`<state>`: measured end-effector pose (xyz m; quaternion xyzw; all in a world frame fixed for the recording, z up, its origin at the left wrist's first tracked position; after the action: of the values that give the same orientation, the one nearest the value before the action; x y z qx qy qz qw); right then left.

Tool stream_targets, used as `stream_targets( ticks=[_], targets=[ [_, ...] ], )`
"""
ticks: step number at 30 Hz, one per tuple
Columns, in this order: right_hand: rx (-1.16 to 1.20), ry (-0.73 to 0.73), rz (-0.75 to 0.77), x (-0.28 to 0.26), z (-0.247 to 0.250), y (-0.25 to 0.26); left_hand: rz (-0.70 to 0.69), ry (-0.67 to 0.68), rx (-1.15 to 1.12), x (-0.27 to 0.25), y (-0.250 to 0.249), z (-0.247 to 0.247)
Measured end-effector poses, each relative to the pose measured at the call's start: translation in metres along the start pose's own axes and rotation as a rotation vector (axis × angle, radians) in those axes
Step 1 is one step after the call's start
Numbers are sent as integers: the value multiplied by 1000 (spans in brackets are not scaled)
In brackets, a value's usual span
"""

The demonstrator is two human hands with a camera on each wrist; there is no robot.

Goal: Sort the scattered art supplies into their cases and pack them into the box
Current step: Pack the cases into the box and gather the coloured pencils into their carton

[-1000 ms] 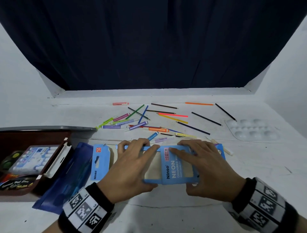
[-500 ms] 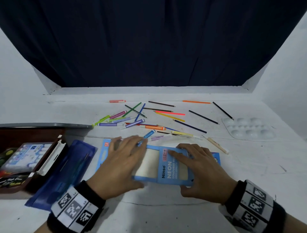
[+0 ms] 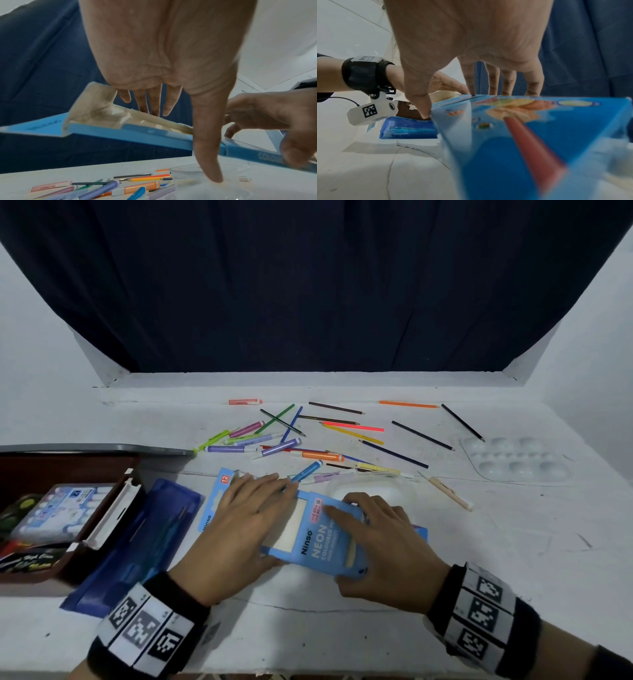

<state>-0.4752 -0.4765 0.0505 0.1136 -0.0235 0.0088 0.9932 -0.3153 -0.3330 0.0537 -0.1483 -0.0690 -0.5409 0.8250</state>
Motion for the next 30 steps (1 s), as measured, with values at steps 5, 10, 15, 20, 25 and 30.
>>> stream_targets(
  ticks=[5, 10, 15, 20, 25, 30],
  targets=[
    [72, -61, -45, 17, -10, 11, 65, -51, -163, -9, 6, 11],
    [301, -188, -137, 30, -17, 19, 265, -328, -340, -35, 9, 29],
    [420, -266, -132, 50, -25, 35, 515, -342, -623, -51, 19, 21],
    [439, -144, -72, 61, -41, 52, 636, -120, -951, -44, 52, -12],
    [238, -152, -70, 58, -34, 36, 635, 127, -894, -40, 87, -33],
    [-54, -195, -91, 37, -20, -1, 575, 383, -722, -40, 100, -46]
  ],
)
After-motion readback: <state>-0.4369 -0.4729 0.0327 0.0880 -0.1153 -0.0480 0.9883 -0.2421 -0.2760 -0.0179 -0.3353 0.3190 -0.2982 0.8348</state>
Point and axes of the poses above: each hand's wrist, its own x-axis towards the middle knuckle, its own z-axis out of the back of the hand, y = z × x, the point moved 4 cm from there along x, towards the middle knuckle, and after that the axes turned 15 degrees about z, right-handed, at the moved point
